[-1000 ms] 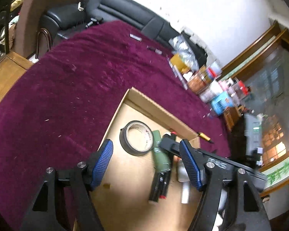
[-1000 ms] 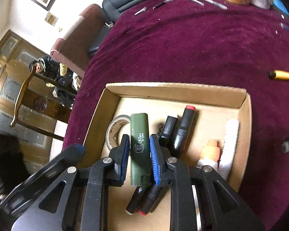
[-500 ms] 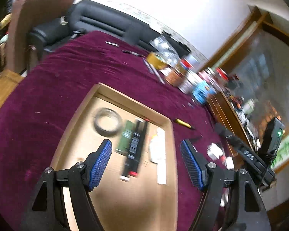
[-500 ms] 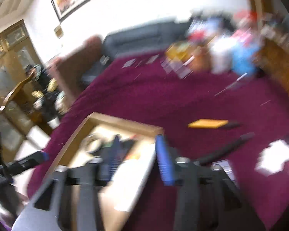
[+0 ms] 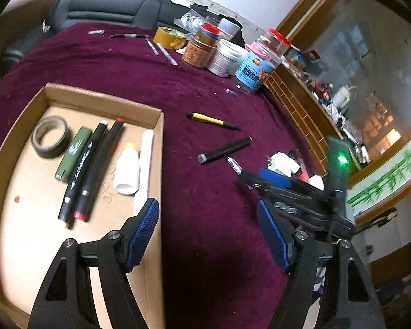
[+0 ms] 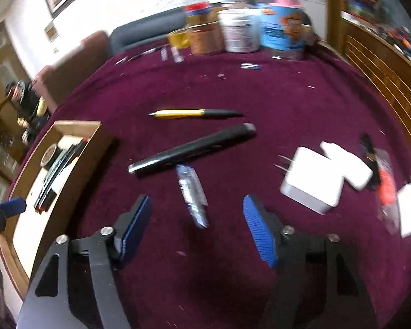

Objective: Organize rigid objects
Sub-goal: 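Grasp the black marker with the left tool while the right tool grasps the clear blue-capped pen, then lower the black marker and clear pen into the box and open both tools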

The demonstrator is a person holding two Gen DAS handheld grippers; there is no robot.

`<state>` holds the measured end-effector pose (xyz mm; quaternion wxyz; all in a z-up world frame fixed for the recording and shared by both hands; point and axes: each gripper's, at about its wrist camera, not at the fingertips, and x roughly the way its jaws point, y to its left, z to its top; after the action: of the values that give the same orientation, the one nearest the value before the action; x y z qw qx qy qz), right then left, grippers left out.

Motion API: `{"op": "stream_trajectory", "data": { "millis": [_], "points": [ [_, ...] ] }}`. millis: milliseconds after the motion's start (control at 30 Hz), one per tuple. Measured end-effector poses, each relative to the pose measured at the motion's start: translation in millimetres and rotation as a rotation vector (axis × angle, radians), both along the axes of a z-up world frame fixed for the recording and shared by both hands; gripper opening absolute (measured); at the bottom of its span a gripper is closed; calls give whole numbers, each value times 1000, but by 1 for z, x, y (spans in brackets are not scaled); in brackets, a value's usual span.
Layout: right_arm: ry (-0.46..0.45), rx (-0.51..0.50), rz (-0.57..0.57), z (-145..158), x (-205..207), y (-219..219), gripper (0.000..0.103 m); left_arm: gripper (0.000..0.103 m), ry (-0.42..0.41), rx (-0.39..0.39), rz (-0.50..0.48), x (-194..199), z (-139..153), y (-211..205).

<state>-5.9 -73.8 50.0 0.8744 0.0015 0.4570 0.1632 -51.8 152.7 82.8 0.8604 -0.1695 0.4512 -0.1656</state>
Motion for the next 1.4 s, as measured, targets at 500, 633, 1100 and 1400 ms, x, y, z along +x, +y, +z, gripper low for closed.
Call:
{"op": "stream_trajectory", "data": {
  "millis": [500,633,1100,1400],
  "points": [
    [13,155,-115,-20,-19,-73,8,67,38,450,-205,105,-49,-127],
    [44,245,-121,-21,-14,-83,8,70,48,523,-243,135,-72,-153],
    [47,277,-119,-23,-12,-86,8,11,42,325,-223,111,-54,-130],
    [25,253,-127,-21,-15,-83,8,11,-69,102,-123,38,8,-37]
  ]
}}
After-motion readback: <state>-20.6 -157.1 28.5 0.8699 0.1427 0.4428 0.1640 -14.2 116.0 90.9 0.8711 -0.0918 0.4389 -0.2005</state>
